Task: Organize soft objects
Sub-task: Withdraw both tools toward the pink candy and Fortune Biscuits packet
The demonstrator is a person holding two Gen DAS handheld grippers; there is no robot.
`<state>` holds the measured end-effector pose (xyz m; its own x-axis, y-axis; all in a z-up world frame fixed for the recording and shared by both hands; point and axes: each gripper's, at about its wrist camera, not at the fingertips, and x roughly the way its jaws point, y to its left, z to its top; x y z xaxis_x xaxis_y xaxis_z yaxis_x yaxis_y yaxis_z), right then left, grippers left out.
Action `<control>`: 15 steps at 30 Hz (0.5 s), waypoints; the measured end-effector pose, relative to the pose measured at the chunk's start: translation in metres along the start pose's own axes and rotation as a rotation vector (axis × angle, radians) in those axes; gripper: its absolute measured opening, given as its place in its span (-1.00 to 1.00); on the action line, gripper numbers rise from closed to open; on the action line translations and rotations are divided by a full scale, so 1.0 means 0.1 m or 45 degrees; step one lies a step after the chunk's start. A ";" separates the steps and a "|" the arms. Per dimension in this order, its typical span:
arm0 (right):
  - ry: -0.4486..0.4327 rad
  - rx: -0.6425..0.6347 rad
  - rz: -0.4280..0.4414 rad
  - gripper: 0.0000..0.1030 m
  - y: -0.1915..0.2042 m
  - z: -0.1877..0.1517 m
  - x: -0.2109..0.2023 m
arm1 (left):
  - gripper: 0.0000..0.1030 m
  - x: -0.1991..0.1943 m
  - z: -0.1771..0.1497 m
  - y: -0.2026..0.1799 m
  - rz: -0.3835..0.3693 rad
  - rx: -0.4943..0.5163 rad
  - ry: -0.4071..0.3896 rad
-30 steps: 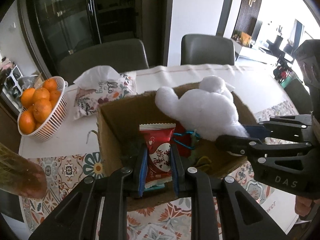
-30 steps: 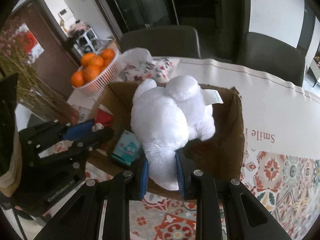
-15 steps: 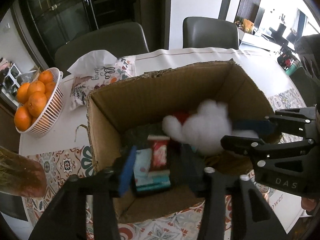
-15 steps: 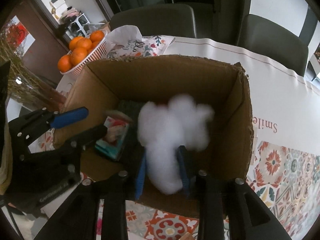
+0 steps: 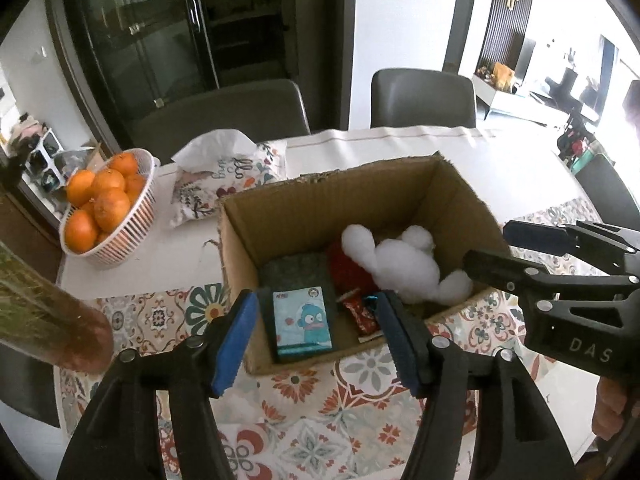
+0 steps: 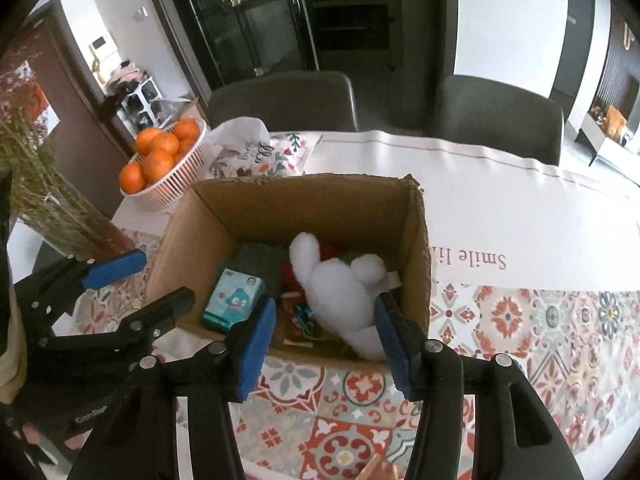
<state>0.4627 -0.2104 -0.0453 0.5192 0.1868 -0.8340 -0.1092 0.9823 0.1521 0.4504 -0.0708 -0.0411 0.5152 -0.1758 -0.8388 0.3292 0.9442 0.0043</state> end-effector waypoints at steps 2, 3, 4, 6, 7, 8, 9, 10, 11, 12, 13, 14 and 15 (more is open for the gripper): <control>-0.018 -0.003 -0.015 0.03 0.02 -0.05 -0.12 | 0.22 -0.11 -0.04 -0.02 -0.005 -0.003 -0.022; -0.028 -0.003 -0.023 0.03 0.03 -0.07 -0.17 | 0.23 -0.16 -0.06 -0.03 -0.003 -0.004 -0.030; -0.039 -0.006 -0.031 0.04 0.04 -0.09 -0.23 | 0.23 -0.20 -0.08 -0.04 -0.001 -0.007 -0.039; -0.053 -0.005 -0.041 0.07 0.06 -0.12 -0.31 | 0.25 -0.30 -0.13 -0.07 -0.002 -0.010 -0.060; -0.067 -0.005 -0.046 0.10 0.07 -0.15 -0.37 | 0.27 -0.35 -0.16 -0.08 -0.001 -0.012 -0.068; -0.082 -0.008 -0.051 0.14 0.08 -0.18 -0.42 | 0.27 -0.40 -0.19 -0.09 0.004 -0.014 -0.077; -0.095 -0.012 -0.057 0.14 0.10 -0.21 -0.47 | 0.28 -0.44 -0.22 -0.10 0.008 -0.015 -0.084; -0.106 -0.017 -0.061 0.15 0.11 -0.25 -0.52 | 0.29 -0.48 -0.25 -0.10 0.013 -0.016 -0.089; -0.113 -0.020 -0.063 0.15 0.12 -0.28 -0.56 | 0.31 -0.52 -0.29 -0.11 0.021 -0.019 -0.095; -0.118 -0.025 -0.062 0.15 0.14 -0.32 -0.60 | 0.33 -0.55 -0.32 -0.11 0.024 -0.022 -0.099; -0.120 -0.031 -0.063 0.15 0.16 -0.34 -0.63 | 0.33 -0.58 -0.36 -0.11 0.022 -0.024 -0.103; -0.122 -0.035 -0.066 0.15 0.18 -0.37 -0.66 | 0.33 -0.61 -0.40 -0.12 0.020 -0.023 -0.107; -0.125 -0.038 -0.068 0.15 0.19 -0.41 -0.69 | 0.34 -0.63 -0.44 -0.12 0.016 -0.022 -0.108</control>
<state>0.3904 -0.2049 -0.0065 0.6051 0.1362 -0.7844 -0.1036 0.9903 0.0921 0.3794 -0.0584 -0.0120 0.5846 -0.1862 -0.7896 0.3093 0.9509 0.0047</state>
